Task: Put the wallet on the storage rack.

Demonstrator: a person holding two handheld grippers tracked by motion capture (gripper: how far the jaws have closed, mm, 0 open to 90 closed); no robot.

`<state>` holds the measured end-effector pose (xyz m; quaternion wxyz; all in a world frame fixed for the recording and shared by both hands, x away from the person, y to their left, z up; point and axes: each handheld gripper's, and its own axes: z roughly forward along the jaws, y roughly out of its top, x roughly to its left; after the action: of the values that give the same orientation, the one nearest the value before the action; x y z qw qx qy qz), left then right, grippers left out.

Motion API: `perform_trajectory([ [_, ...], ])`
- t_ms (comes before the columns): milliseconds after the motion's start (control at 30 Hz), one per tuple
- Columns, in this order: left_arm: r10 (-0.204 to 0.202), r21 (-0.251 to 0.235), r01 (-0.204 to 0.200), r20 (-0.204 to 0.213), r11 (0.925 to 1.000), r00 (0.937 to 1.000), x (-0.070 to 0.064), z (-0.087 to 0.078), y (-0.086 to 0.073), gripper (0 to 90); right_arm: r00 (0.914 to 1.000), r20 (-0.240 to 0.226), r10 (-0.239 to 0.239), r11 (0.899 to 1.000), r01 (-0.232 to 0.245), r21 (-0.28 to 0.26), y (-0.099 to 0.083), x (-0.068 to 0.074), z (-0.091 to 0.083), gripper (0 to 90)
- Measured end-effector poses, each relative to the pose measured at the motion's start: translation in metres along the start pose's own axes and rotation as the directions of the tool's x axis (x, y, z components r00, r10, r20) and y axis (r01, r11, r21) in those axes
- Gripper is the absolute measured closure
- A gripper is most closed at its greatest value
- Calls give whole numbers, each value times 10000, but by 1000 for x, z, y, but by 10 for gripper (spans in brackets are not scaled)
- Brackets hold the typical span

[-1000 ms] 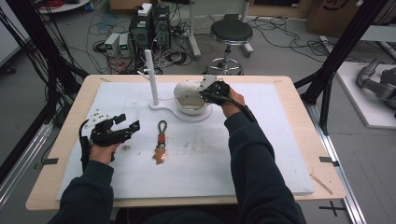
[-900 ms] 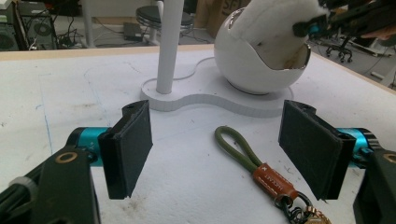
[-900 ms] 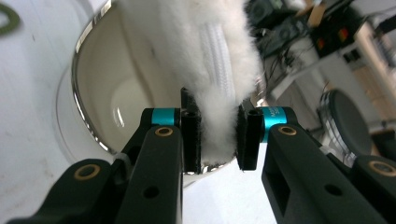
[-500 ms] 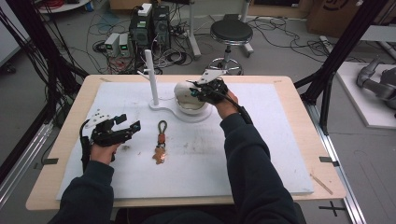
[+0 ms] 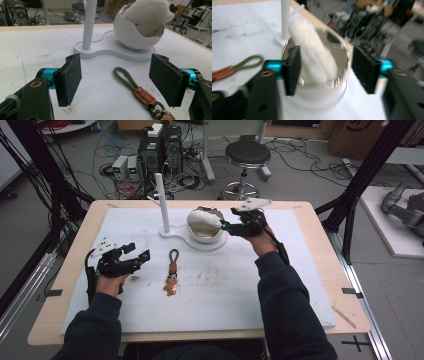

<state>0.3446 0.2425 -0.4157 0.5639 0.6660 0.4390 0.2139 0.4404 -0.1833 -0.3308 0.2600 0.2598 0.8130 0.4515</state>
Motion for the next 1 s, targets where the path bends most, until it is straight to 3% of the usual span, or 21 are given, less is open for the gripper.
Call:
perform_trajectory([
  [33, 22, -3, -22, 20, 10000, 10000, 0, 0, 0, 259, 9999, -9, 162, 9992, -161, 367, -4, -2, -7, 353],
  [133, -90, -74, 91, 84, 9999, 9999, -1, 1, 0, 242, 9985, 300, 457, 9987, -463, 192, -24, -3, -31, 336],
  [167, -90, -74, 91, 84, 9999, 9999, -1, 1, 0, 232, 9985, 300, 457, 9987, -463, 192, -24, -3, -31, 336],
  [200, -149, -122, 150, 152, 9998, 9998, -1, 2, 0, 223, 9969, 484, 614, 9979, -623, 179, -38, -4, -44, 303],
  [300, -117, -142, 121, 214, 9998, 9997, -2, 3, 0, 221, 9946, 499, 909, 9956, -920, 193, -53, -4, -56, 297],
  [400, -106, -69, 108, 275, 9999, 9996, -2, 4, -1, 210, 9863, 796, 1446, 9880, -1484, 439, -84, -7, -73, 275],
  [633, 79, -12, -78, 317, 10000, 9995, -7, 5, -1, 210, 9611, 1237, 2471, 9657, -2547, 497, -128, -11, -90, 267],
  [1000, 142, 178, -147, 283, 9997, 9995, -9, 7, -2, 212, 9573, 1549, 2439, 9661, -2538, 472, -133, -12, -95, 267],
])
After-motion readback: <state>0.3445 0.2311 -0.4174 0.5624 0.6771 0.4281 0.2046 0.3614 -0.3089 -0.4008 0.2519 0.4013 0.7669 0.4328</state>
